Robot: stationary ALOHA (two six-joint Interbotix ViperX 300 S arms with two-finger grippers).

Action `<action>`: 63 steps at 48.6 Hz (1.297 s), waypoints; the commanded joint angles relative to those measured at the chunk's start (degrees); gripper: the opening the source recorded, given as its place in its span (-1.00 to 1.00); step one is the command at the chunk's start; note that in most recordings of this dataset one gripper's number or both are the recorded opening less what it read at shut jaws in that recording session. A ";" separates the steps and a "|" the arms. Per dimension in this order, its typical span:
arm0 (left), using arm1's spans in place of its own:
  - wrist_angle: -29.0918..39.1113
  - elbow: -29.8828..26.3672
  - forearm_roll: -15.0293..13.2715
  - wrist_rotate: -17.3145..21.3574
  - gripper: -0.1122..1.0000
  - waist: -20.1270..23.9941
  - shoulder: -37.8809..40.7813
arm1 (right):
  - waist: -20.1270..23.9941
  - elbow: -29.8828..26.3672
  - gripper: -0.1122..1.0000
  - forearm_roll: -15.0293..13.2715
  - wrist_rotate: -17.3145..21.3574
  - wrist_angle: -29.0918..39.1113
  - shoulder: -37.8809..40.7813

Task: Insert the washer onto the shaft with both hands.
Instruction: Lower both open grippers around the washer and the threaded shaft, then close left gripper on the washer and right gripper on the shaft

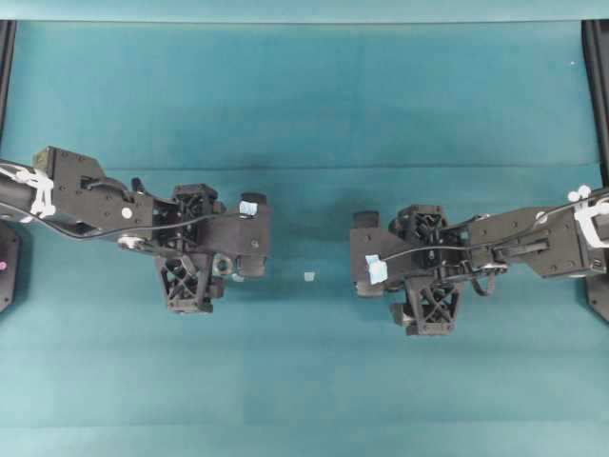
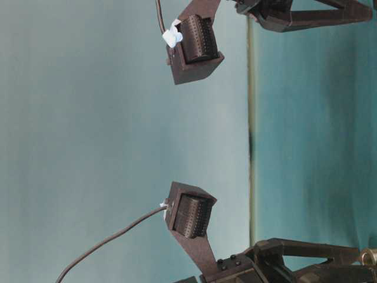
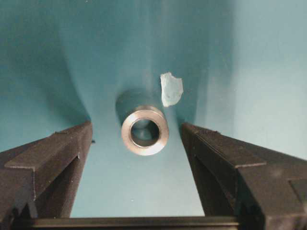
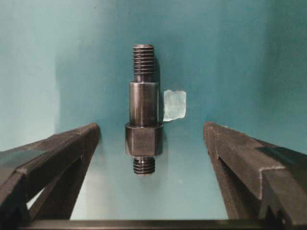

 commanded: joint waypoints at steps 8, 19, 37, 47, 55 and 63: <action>-0.26 -0.70 0.09 0.00 0.73 -0.09 -0.35 | -0.09 -0.09 0.77 0.09 -0.09 -0.44 0.18; -0.26 -0.70 0.00 -0.09 0.73 -0.09 -0.35 | -0.09 0.09 0.77 0.09 -0.09 -0.35 0.18; -0.26 -0.97 0.09 -0.09 0.73 -0.26 -0.35 | -0.09 0.09 0.77 0.09 -0.09 0.00 0.18; -0.26 -1.14 0.09 -0.09 0.73 -0.44 -0.26 | -0.09 0.62 0.77 0.09 -0.18 0.09 0.00; -0.26 -1.14 0.09 -0.09 0.73 -0.62 -0.26 | -0.09 0.62 0.77 0.09 -0.09 0.18 -0.09; -0.26 -1.14 0.09 -0.09 0.73 -0.62 -0.26 | -0.09 0.70 0.77 0.09 0.00 0.79 -0.26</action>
